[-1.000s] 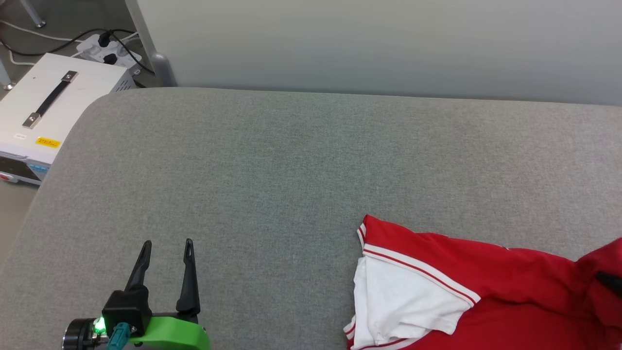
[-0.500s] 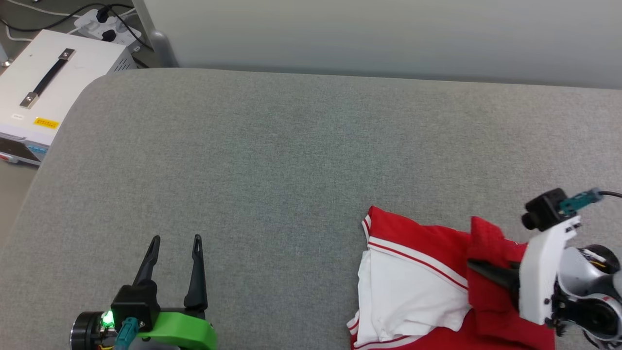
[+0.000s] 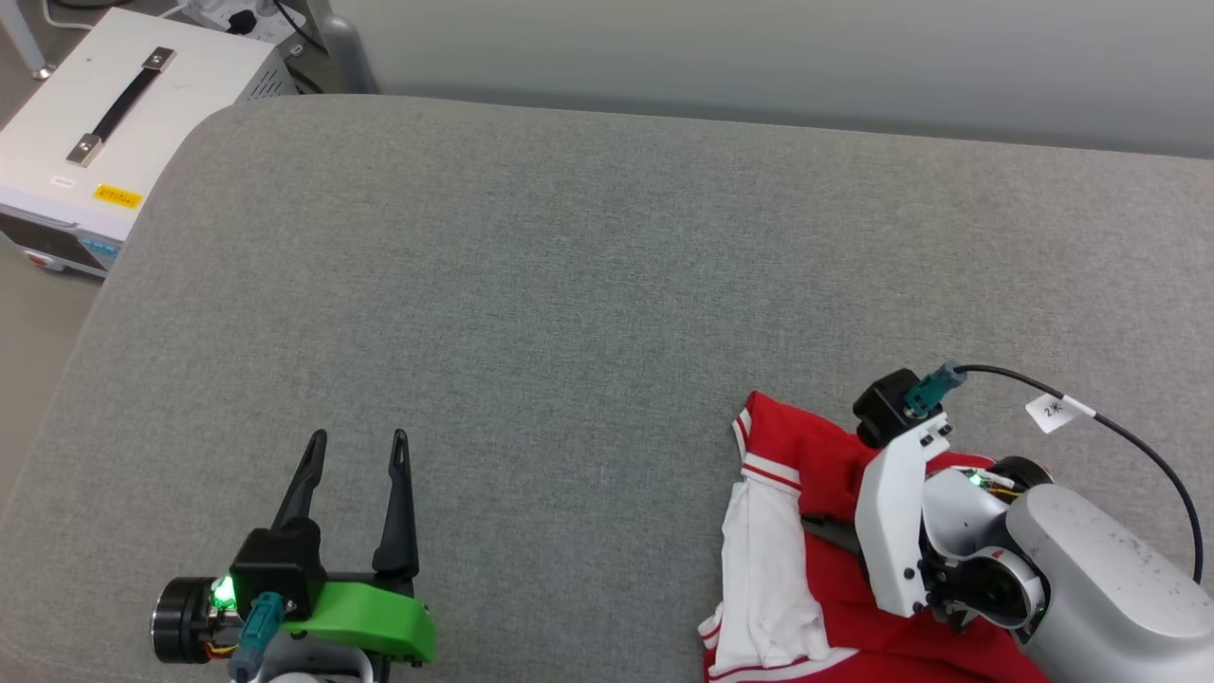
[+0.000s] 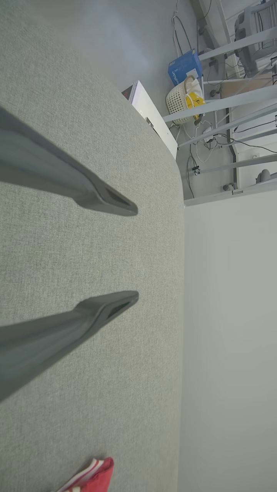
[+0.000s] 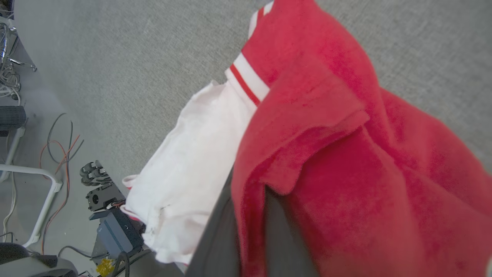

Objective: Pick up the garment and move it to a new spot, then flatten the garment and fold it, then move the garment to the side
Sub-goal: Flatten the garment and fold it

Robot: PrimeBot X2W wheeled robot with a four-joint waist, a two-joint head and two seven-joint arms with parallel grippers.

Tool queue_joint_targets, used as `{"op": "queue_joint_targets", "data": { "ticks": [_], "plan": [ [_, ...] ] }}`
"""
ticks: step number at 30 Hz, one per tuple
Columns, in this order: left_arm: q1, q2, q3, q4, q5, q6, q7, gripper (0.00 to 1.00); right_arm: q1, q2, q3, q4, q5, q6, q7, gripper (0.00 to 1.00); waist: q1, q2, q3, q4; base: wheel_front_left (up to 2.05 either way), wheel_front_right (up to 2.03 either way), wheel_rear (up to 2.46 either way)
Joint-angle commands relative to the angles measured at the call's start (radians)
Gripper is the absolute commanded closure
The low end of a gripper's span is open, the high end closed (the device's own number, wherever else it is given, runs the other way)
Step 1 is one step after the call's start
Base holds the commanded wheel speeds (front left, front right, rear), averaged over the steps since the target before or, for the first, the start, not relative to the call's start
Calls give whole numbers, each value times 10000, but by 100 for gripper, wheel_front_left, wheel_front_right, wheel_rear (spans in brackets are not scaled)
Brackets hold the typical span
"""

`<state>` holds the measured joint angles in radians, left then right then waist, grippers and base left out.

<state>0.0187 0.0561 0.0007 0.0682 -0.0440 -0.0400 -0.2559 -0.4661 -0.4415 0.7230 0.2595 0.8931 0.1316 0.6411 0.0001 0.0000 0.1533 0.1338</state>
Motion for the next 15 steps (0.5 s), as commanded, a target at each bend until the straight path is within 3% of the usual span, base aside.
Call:
{"op": "queue_joint_targets", "data": {
  "ticks": [1, 4, 5, 6, 7, 15],
  "plan": [
    [-159, -57, -35, 40, -59, 74, -59, 0, -157, 45, 150, 335, -82, -9, -176, 100, -1, 0, 38, 56, 0, 0, 0],
    [-140, -57, -39, 69, -79, 118, -59, 0, -168, 78, 434, 721, -100, -9, -497, 100, -1, 0, 14, 51, 0, 0, 0],
    [-114, -57, -24, 81, -77, 136, -59, 0, -173, 95, 467, 763, -53, -9, -728, 73, -1, 0, -16, 20, 0, 0, 0],
    [-82, -58, -6, 97, -70, 147, -59, 0, -183, 96, 490, 767, -11, -9, -922, 28, -1, 0, -58, -17, 0, 0, 0],
    [-38, -58, 12, 116, -52, 146, -59, 0, -208, 52, 547, 712, -12, -9, -1181, 0, -1, 0, -113, -60, 0, 0, 0],
    [196, -58, 52, 202, 44, 73, -59, 0, 76, -656, 326, -473, 2, -9, -3518, 0, -1, 0, -630, -425, 0, 0, 0]
  ]
}}
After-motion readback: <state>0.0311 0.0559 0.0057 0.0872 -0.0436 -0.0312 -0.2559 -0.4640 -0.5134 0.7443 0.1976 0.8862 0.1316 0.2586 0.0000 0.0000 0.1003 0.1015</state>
